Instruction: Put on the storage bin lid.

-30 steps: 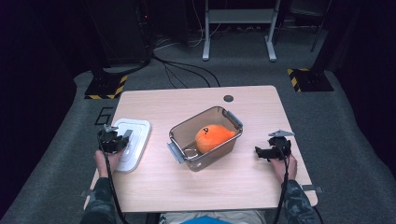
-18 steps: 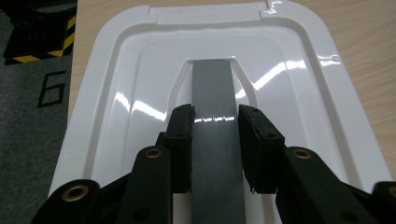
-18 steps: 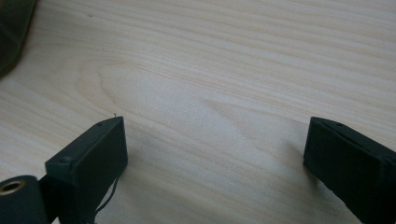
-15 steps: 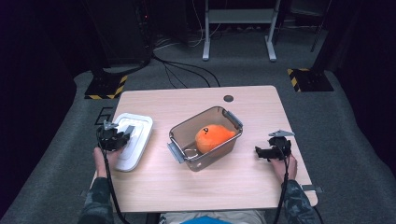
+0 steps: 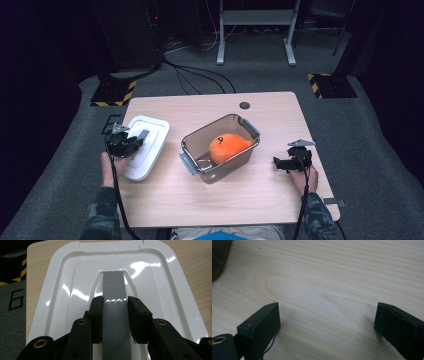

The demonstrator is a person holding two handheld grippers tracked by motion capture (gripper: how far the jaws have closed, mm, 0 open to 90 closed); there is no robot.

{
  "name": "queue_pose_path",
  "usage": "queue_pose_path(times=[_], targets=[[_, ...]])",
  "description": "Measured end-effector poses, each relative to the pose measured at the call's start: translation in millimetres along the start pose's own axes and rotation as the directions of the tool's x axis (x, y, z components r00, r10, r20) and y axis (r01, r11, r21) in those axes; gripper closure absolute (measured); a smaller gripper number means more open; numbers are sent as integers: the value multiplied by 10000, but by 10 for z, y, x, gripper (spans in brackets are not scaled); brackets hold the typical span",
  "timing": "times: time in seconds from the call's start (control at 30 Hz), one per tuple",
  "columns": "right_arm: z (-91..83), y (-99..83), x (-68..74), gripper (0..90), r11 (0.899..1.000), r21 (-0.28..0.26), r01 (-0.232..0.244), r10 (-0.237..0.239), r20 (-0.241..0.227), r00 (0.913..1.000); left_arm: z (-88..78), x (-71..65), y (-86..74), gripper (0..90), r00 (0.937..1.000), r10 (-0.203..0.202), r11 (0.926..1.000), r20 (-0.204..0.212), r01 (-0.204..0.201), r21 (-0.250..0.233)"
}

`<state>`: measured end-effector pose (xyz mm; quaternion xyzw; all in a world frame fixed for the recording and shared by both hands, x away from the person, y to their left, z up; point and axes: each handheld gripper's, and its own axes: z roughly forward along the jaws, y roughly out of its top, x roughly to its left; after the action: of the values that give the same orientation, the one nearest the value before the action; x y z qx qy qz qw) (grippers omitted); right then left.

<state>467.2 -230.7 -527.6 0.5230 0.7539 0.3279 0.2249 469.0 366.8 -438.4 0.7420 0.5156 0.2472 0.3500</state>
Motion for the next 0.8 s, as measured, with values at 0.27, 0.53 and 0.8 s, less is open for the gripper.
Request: queue_pose_path(times=[0.27, 0.53, 0.8], targets=[[-2, 0, 1, 57, 10000, 6, -19, 19, -7, 10000, -101, -114, 155, 664, 9990, 346, 9993, 283, -342, -172], [-3, -1, 3, 59, 10000, 17, -63, 63, -12, 10000, -196, -209, 294, 663, 9960, 740, 9971, 509, -729, -222], [-1, -1, 0, 59, 10000, -7, -31, 31, -12, 10000, -278, -294, 419, 664, 9930, 854, 9960, 817, -828, -344]])
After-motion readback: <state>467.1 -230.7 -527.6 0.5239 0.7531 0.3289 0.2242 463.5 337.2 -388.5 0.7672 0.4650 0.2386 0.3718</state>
